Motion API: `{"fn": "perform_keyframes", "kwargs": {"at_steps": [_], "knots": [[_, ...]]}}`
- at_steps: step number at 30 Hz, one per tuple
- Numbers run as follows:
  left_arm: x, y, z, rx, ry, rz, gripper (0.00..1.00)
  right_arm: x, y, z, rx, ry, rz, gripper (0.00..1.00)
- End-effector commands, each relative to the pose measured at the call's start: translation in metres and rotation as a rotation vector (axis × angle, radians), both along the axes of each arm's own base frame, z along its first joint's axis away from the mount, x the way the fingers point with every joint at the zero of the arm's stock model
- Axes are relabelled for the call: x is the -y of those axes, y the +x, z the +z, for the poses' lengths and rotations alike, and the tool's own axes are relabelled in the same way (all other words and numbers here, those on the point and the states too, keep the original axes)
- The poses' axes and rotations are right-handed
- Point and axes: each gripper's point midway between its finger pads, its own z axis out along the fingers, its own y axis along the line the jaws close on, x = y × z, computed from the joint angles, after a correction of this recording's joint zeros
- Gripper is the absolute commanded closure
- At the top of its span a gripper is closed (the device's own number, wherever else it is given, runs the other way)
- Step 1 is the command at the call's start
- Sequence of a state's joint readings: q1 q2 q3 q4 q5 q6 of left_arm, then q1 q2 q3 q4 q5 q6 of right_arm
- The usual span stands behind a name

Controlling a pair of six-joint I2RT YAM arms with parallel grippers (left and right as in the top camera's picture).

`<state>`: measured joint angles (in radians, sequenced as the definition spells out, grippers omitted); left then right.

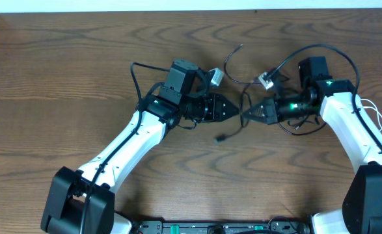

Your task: Untangle cables

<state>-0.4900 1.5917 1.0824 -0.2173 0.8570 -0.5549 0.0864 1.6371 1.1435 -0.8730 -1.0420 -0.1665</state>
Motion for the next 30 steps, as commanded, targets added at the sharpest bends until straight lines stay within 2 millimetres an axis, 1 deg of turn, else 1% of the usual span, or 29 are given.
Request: {"fn": "perform_keyframes", "kwargs": {"at_steps": [1,3,5,13,18,19,22,23,25,26,27,28,30], "knots": [[-0.007,0.005,-0.001,0.036,0.045,0.032,0.66,-0.019,-0.007,0.055,0.089,0.304,0.091,0.99],[-0.007,0.006,-0.002,0.039,0.049,0.036,0.66,-0.019,-0.007,0.056,0.088,0.311,0.093,0.99],[-0.011,0.011,-0.006,0.051,0.081,0.068,0.61,-0.023,-0.011,0.065,0.088,0.364,0.112,0.99],[-0.017,0.023,-0.011,0.090,0.130,0.125,0.62,-0.035,-0.020,0.068,0.085,0.380,0.160,0.99],[-0.016,0.025,-0.008,0.102,0.122,0.126,0.90,-0.036,-0.021,0.067,0.085,0.378,0.163,0.99],[-0.016,0.025,-0.008,0.101,0.122,0.126,0.92,-0.036,-0.020,0.067,0.085,0.374,0.162,0.99],[-0.016,0.025,-0.008,0.098,0.120,0.126,0.92,-0.036,-0.020,0.063,0.086,0.355,0.158,0.99],[-0.016,0.024,-0.008,0.097,0.118,0.125,0.92,-0.035,-0.019,0.059,0.084,0.329,0.151,0.99],[-0.016,0.025,-0.008,0.098,0.118,0.126,0.92,-0.031,-0.013,0.040,0.054,0.212,0.110,0.99],[-0.016,0.025,-0.008,0.097,0.118,0.125,0.92,-0.025,-0.010,0.024,0.028,0.113,0.074,0.99],[-0.016,0.024,-0.008,0.097,0.116,0.124,0.93,-0.012,-0.005,-0.001,-0.019,-0.046,0.010,0.99],[-0.016,0.024,-0.008,0.097,0.116,0.123,0.93,-0.002,-0.004,-0.015,-0.046,-0.144,-0.028,0.99],[-0.015,0.024,-0.007,0.098,0.110,0.120,0.93,0.030,-0.005,-0.047,-0.106,-0.398,-0.111,0.99]]}}
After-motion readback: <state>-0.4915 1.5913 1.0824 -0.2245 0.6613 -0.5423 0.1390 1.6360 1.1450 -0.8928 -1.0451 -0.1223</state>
